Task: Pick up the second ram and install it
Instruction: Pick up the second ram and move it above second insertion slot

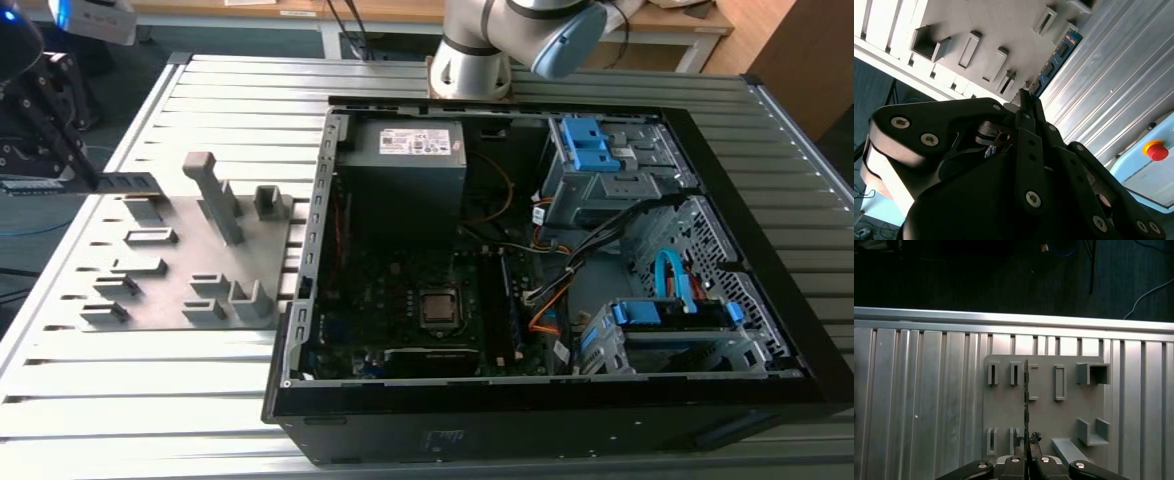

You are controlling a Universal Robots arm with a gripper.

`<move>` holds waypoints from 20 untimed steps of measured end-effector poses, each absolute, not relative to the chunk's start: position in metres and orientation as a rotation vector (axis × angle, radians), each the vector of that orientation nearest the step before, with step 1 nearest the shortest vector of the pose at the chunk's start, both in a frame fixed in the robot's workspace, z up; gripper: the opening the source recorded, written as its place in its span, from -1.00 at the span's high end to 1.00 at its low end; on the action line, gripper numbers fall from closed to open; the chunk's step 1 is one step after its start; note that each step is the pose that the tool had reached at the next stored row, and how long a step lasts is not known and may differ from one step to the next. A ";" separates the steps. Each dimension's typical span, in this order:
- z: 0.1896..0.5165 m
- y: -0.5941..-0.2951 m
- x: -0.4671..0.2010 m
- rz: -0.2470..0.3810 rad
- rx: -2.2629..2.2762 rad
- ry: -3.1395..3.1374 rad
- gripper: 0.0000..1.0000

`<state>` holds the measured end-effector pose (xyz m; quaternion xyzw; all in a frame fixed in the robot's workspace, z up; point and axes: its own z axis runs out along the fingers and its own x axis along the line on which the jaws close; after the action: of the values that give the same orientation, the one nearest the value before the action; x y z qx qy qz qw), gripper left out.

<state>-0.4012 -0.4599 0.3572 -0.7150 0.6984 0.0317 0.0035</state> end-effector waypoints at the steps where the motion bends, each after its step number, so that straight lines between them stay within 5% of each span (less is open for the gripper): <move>1: 0.358 -0.460 -0.401 0.099 -2.241 2.189 0.73; 20: 0.376 -0.460 -0.401 0.099 -2.241 2.189 0.73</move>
<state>-0.4012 -0.4599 0.3760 -0.7150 0.6984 0.0317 0.0034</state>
